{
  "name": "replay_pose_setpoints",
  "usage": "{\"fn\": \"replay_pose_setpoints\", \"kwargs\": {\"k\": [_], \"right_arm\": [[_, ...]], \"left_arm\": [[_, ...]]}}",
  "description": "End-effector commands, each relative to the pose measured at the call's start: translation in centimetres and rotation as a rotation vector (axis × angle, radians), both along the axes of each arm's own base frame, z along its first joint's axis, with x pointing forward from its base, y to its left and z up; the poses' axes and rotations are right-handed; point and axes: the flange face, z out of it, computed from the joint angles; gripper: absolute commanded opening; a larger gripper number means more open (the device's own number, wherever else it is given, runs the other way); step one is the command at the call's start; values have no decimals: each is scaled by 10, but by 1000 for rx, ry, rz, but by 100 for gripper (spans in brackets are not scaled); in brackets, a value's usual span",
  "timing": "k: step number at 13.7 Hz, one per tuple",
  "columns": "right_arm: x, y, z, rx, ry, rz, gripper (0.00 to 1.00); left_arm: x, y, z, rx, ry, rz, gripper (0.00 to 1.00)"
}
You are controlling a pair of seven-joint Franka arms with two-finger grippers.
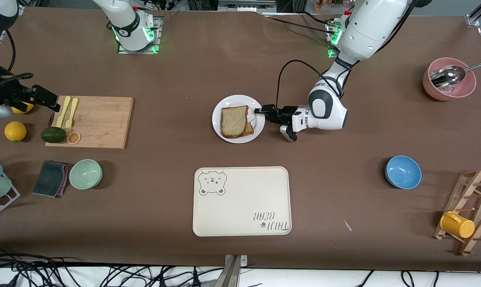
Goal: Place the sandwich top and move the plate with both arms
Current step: 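Close the left gripper on the plate rim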
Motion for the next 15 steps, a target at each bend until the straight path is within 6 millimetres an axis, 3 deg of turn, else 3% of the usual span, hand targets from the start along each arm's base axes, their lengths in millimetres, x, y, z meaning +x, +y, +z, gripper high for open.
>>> {"fn": "replay_pose_setpoints", "kwargs": {"k": [1, 15], "right_arm": [[1, 0, -2, 2, -3, 16, 100], [1, 2, 3, 2, -32, 14, 100]], "left_arm": [[-5, 1, -5, -11, -26, 19, 44], [-5, 1, -7, -13, -38, 13, 12]]}}
